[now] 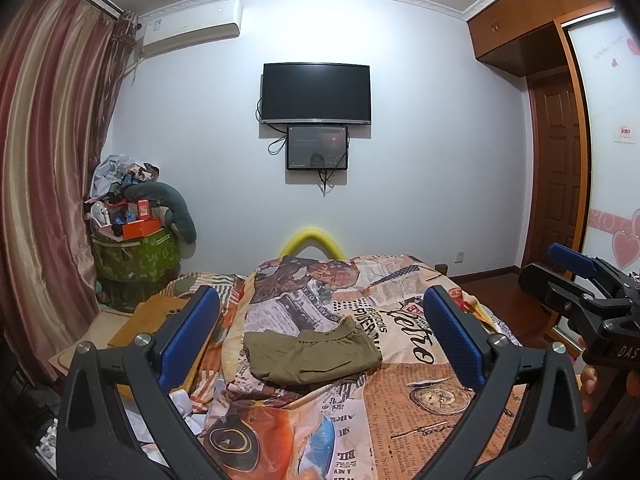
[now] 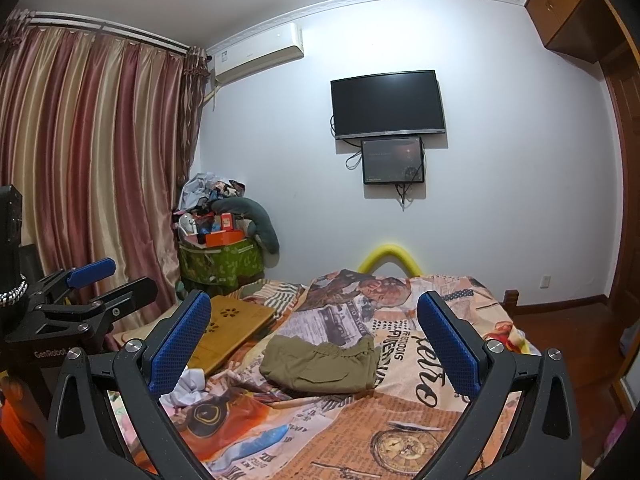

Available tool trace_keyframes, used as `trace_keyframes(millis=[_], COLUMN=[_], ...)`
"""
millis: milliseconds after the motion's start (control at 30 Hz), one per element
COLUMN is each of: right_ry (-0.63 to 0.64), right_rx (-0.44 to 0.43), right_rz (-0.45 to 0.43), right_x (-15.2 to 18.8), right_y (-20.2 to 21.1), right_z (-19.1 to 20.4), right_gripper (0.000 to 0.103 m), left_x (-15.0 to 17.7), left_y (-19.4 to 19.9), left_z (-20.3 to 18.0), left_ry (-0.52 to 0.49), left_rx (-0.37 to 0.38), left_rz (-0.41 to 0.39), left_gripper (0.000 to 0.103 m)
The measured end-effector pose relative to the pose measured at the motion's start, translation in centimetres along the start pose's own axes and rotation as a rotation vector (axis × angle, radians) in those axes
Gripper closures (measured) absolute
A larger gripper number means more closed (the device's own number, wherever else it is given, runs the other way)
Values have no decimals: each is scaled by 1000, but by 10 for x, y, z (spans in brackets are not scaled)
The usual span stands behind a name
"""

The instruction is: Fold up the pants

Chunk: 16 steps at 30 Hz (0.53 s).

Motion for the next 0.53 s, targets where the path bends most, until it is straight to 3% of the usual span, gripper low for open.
trace_keyframes(millis=[533], right_ry=[2], right_rx=[0], right_rz=[5], right_x=[-1], right_y=[2], right_z=[2], right_gripper=[1], left_x=[0], left_y=[2], left_z=[-3], left_ry=[12], left_rx=[19], left_rz=[2], left_gripper=[0])
Point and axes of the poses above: each gripper's, at about its wrist camera, not at the fingertips, and y roughly against the way its jaws point, z to its left, x to its underside, the point moved 7 cm from there along -y, roughly the way its jaws point, and after that the axes turned 9 degrees about -z, right-handed, at the moved point
